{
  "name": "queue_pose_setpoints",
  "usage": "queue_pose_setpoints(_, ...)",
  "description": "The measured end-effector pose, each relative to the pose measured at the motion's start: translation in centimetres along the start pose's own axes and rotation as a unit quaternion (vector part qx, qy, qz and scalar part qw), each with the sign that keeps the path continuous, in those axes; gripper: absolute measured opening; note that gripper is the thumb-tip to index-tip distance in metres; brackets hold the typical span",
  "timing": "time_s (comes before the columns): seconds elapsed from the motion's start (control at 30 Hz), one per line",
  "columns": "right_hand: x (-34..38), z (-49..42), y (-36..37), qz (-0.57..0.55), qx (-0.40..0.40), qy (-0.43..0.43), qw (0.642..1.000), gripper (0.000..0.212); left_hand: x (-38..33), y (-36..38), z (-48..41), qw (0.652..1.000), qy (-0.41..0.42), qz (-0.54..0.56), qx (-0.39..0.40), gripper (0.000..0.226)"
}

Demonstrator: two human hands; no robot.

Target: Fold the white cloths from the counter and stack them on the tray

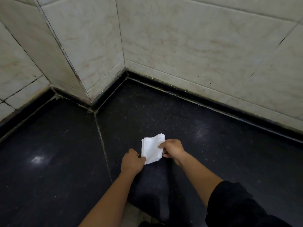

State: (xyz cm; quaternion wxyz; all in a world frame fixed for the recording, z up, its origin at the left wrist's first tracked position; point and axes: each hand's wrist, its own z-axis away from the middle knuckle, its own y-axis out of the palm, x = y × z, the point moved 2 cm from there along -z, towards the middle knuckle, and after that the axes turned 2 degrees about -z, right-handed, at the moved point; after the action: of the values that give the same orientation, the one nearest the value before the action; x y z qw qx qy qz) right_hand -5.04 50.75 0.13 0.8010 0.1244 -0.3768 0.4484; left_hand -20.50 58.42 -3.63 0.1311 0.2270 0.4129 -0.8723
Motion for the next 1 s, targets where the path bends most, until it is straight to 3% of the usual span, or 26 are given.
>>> queue_pose_setpoints(0.07, 1.0, 0.9, 0.2, -0.020, 0.022, -0.013, 0.999, 0.020, -0.2, -0.2, -0.1, 0.987, -0.037, 0.156, 0.010, 0.021)
queue_pose_setpoints(0.17, 2.2, 2.5, 0.4, -0.045, 0.065, -0.028, 0.996, 0.023, -0.8, -0.4, 0.7, 0.915, -0.116, 0.375, 0.092, 0.030)
queue_pose_setpoints(0.33, 3.2, 4.8, -1.1, -0.096, 0.121, -0.036, 0.987, 0.030, -2.3, -0.3, 2.6, 0.865, -0.146, 0.412, 0.245, 0.062)
queue_pose_setpoints(0.43, 3.0, 5.7, -3.2, -0.122, 0.108, -0.044, 0.986, 0.030, -3.5, -0.1, 3.4, 0.795, -0.138, 0.514, 0.291, 0.051)
queue_pose_setpoints(0.47, 2.7, 6.1, -4.1, -0.129, 0.093, -0.044, 0.986, 0.029, -4.2, 0.0, 3.8, 0.789, -0.120, 0.525, 0.295, 0.043)
queue_pose_setpoints(0.57, 1.4, 7.4, -6.9, -0.146, 0.051, -0.038, 0.987, 0.025, -6.2, 0.5, 4.6, 0.813, -0.045, 0.498, 0.297, 0.024)
queue_pose_setpoints(0.73, -1.7, 10.8, -12.7, -0.198, -0.017, -0.036, 0.979, 0.024, -10.0, 2.7, 6.5, 0.870, 0.013, 0.375, 0.319, 0.024)
queue_pose_setpoints(1.0, -7.6, 17.9, -23.6, -0.261, -0.113, -0.062, 0.957, 0.029, -17.7, 9.6, 13.9, 0.881, 0.125, 0.266, 0.371, 0.030)
